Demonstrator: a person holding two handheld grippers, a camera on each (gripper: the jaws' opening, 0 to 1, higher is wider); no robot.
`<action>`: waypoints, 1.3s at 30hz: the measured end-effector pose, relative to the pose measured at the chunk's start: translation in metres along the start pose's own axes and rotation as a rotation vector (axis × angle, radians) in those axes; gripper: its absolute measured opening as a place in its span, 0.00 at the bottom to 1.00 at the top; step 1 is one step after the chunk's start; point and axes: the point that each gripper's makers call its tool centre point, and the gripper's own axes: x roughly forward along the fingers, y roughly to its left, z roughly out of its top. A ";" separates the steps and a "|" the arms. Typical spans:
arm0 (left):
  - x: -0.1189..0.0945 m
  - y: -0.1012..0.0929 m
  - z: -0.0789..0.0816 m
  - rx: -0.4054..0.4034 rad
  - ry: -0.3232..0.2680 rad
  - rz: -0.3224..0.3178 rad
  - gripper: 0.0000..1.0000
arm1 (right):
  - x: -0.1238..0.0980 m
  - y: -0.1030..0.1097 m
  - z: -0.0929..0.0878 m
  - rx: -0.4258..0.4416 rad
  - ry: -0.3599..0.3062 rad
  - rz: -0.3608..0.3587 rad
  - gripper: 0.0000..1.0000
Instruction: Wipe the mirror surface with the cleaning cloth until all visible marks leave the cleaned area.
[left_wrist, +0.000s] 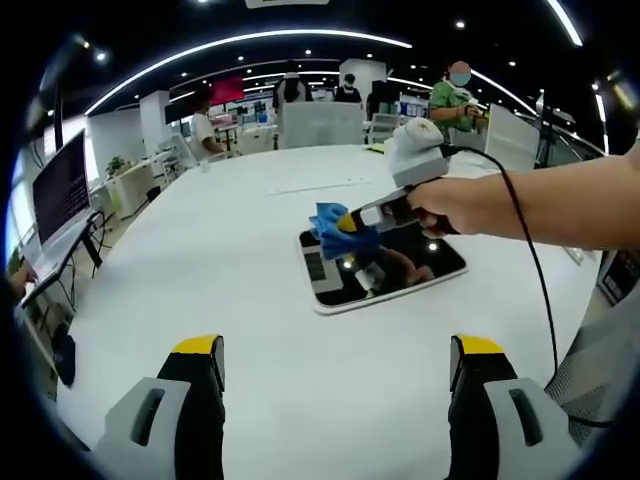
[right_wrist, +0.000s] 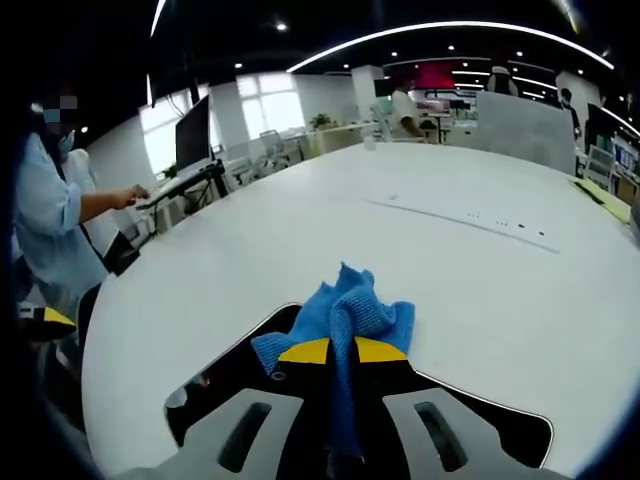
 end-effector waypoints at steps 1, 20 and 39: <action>0.000 0.000 0.000 -0.001 0.000 0.000 0.94 | 0.000 0.001 0.000 -0.001 0.000 0.001 0.03; 0.000 0.001 0.000 -0.005 -0.003 0.003 0.94 | 0.009 0.017 0.005 -0.016 -0.004 0.024 0.03; 0.000 0.000 0.000 0.000 0.001 0.001 0.94 | 0.006 0.021 0.001 -0.018 -0.002 0.037 0.03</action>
